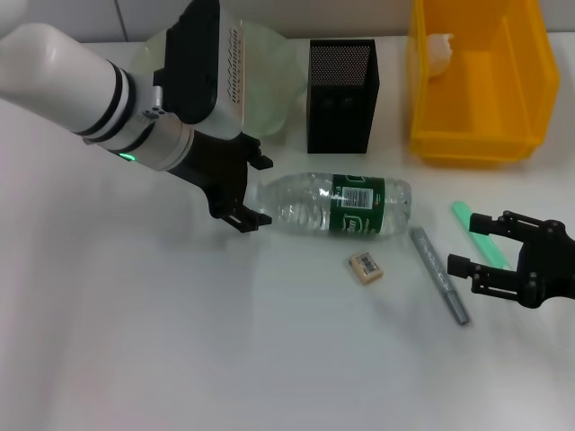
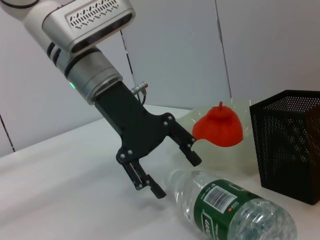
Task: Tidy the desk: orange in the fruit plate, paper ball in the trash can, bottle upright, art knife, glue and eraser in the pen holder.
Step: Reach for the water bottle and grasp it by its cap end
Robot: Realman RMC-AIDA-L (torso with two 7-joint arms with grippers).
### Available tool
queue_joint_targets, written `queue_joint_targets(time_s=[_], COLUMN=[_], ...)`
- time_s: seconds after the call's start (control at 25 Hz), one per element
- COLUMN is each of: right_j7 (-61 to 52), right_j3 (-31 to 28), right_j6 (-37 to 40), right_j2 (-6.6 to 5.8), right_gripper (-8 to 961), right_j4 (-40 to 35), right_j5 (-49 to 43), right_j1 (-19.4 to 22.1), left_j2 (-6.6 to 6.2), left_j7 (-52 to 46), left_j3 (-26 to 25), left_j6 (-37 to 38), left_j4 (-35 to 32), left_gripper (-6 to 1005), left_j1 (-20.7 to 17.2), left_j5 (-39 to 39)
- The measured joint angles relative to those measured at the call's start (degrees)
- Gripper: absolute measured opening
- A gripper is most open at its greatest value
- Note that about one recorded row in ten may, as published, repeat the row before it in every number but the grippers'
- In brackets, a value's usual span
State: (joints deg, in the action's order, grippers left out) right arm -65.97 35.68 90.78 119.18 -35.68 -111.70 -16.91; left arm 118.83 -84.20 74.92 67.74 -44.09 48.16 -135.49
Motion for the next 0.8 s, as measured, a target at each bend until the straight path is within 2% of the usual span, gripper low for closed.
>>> queue_joint_targets(time_s=[0.48, 0.8], right_j7=[-0.5, -0.8], right_j3=[-0.6, -0.7], right_j6=[0.1, 0.1], right_j2=[-0.07, -0.1], right_gripper=[760, 759], right_j4=[0.0, 0.0], right_j5=[0.0, 0.0], right_j1=[0.3, 0.4], left_j2=[0.23, 0.26], left_j7=[-0.3, -0.7], left_j3=[4.0, 5.2], left_j6=[-3.8, -4.9], left_j4=[1.2, 1.6], left_gripper=[722, 601], left_j1=[0.1, 0.1], left_j5=[0.0, 0.0])
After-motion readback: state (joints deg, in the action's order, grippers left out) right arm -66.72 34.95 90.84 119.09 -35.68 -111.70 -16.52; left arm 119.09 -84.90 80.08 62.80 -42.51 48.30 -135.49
